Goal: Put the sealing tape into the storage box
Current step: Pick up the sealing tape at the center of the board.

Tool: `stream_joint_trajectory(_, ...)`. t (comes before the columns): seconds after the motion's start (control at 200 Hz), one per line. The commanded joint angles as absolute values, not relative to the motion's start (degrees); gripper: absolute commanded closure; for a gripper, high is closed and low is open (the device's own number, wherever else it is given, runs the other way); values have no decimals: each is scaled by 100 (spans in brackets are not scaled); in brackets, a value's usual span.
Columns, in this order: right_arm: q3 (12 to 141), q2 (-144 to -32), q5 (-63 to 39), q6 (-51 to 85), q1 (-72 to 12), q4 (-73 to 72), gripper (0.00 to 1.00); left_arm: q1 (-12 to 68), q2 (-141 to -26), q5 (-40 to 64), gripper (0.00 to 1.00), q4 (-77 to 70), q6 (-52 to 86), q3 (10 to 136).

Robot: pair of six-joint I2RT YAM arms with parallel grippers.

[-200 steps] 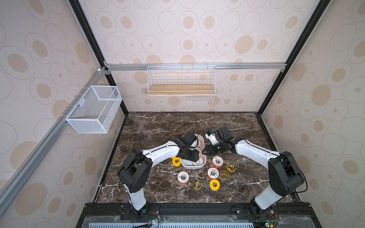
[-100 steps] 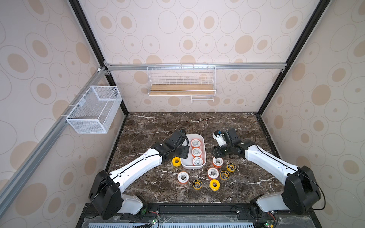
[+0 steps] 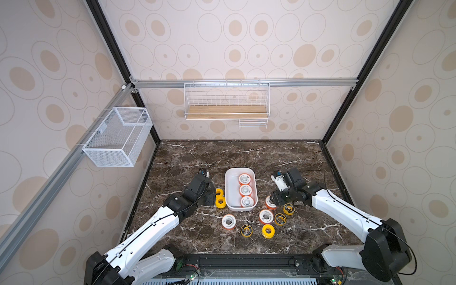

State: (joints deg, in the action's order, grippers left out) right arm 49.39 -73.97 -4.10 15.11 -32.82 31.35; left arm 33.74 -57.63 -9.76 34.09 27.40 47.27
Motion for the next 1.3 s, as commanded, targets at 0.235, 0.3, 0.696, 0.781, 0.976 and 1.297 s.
stream_joint_trajectory(0.235,4409,-7058,587,1914,-3309,3485,38,3336,-5537,-1327,29,3560,2845,4650)
stream_joint_trajectory(0.3,4395,-7105,802,2013,-3298,3555,36,3337,-5544,-1329,29,3560,2848,4644)
stream_joint_trajectory(0.696,4251,-7685,671,2417,-2726,3517,24,3339,-5630,-1336,27,3534,2820,4642)
stream_joint_trajectory(0.781,4185,-7731,543,2425,-2684,3424,24,3339,-5649,-1336,27,3524,2813,4641)
stream_joint_trajectory(0.976,4119,-7924,494,2504,-2647,3327,24,3338,-5694,-1345,27,3524,2801,4649)
stream_joint_trajectory(1.297,4056,-8133,404,2545,-2580,3102,29,3338,-5701,-1336,27,3516,2804,4640)
